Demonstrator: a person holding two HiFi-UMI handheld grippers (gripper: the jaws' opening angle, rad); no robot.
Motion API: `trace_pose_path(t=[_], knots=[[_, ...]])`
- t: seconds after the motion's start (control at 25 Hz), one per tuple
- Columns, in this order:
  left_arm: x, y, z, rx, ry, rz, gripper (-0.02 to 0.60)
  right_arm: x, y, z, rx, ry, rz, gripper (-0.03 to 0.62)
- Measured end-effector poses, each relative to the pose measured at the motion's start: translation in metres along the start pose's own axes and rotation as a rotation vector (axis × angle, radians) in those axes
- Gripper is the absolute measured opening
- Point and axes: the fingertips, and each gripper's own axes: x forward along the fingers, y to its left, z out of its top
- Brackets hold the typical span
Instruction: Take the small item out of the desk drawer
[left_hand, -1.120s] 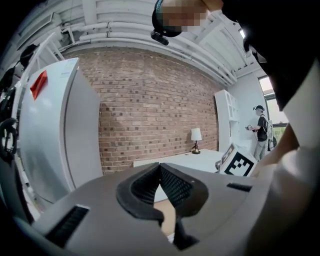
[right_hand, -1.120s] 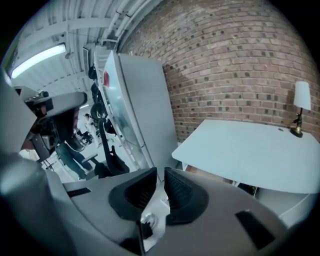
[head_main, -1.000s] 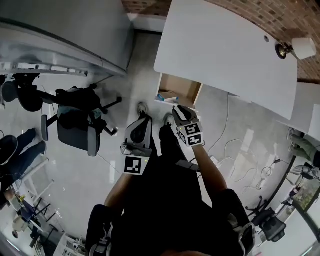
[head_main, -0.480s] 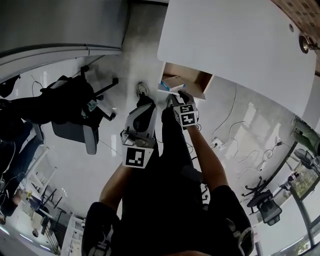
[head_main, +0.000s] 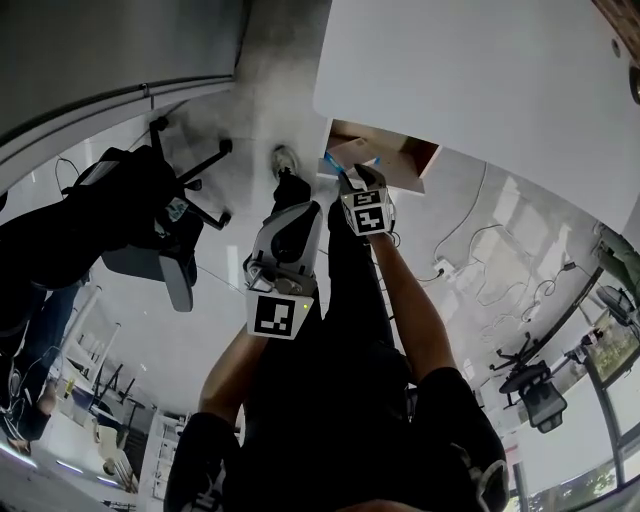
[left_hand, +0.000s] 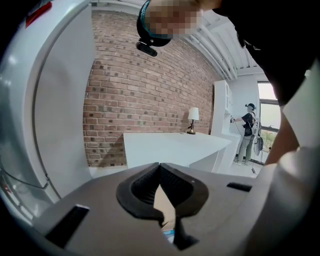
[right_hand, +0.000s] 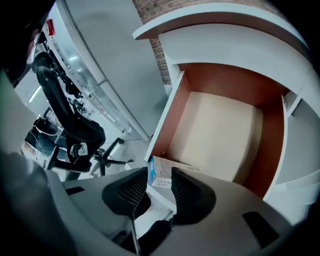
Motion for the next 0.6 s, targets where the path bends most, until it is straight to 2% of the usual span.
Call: trace_pose_path(t=[0.16,0.6], knots=[[0.008,-0.001,-0.014,-0.006,0.01,-0.026,0.008,0.011,-0.005,-0.013,-0.015,0.047,-0.002,0.166],[0.018,-0.004,-0.033,-0.029,0.038,-0.052,0.008,0.009,-0.011,-0.011,0.067,0.028,0.018,0.166]])
